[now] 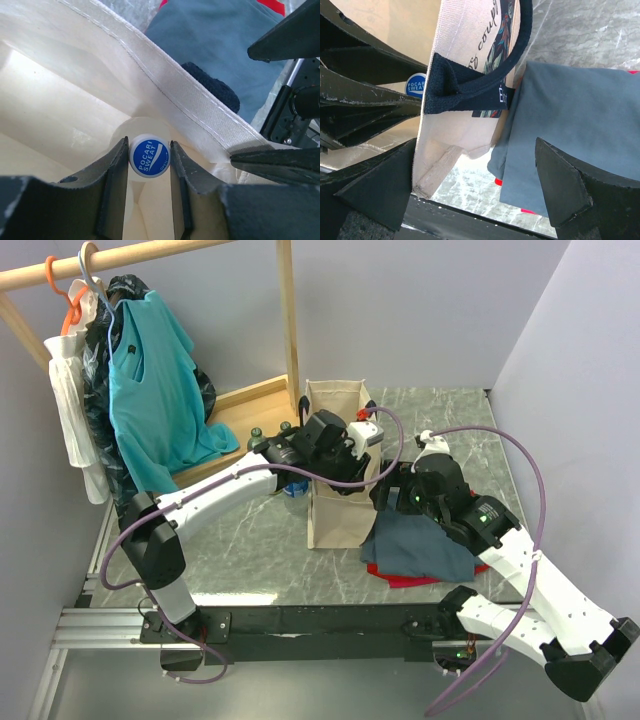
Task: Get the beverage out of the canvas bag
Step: Take out the drink from the canvas bag.
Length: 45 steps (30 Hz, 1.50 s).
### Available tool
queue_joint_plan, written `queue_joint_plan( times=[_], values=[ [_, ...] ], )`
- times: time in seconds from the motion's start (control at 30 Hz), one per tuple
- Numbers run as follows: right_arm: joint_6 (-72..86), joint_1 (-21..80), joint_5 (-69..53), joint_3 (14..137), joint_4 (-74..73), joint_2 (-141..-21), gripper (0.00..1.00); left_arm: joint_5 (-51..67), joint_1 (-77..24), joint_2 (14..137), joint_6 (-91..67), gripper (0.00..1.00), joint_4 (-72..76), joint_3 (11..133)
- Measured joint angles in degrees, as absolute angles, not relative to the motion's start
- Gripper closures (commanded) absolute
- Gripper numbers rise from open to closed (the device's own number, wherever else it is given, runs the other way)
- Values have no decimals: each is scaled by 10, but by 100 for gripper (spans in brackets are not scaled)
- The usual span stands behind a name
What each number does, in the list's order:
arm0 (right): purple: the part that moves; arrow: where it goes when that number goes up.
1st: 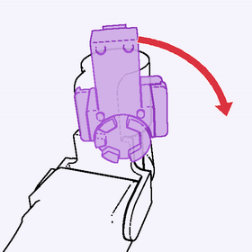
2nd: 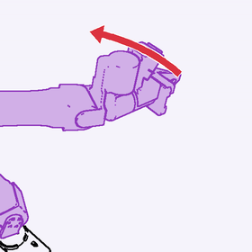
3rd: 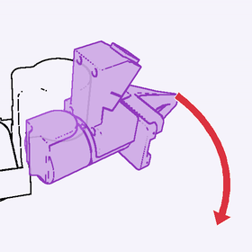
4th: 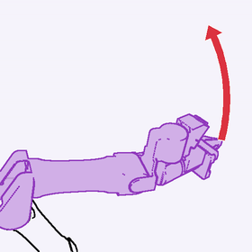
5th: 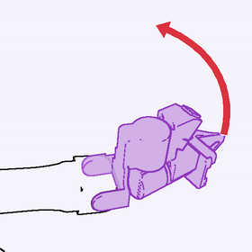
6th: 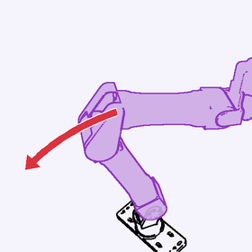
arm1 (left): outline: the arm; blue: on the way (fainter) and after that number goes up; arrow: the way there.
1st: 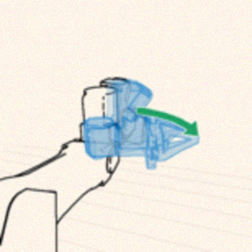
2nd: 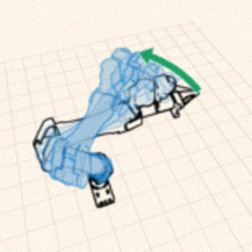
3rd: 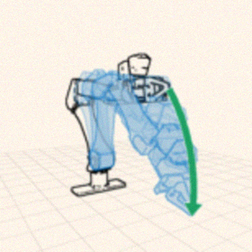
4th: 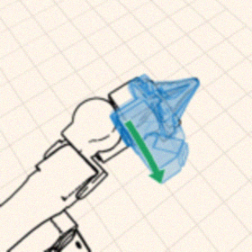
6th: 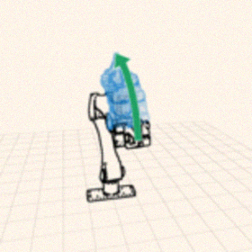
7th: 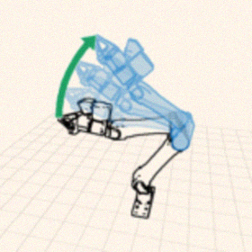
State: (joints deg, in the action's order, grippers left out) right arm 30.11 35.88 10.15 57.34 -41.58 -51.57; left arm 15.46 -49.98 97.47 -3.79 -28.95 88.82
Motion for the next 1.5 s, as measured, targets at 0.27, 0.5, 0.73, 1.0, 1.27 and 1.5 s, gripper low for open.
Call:
queue_joint_plan(
  times=[0.27,0.5,0.73,1.0,1.27,1.5],
  values=[
    [299,359,101,573,-416,-516,0,128,-501,975,-41,99,-290,893],
    [297,359,101,573,-415,-517,0,93,-504,975,-42,99,-305,910],
    [291,359,102,574,-415,-517,0,61,-504,983,-41,99,-305,939],
    [286,359,103,574,-415,-520,0,33,-500,983,-41,99,-301,948],
    [284,359,103,574,-414,-525,0,16,-495,984,-41,98,-293,948],
    [279,359,105,574,-411,-530,0,16,-485,988,-42,80,-263,937]
  ],
)
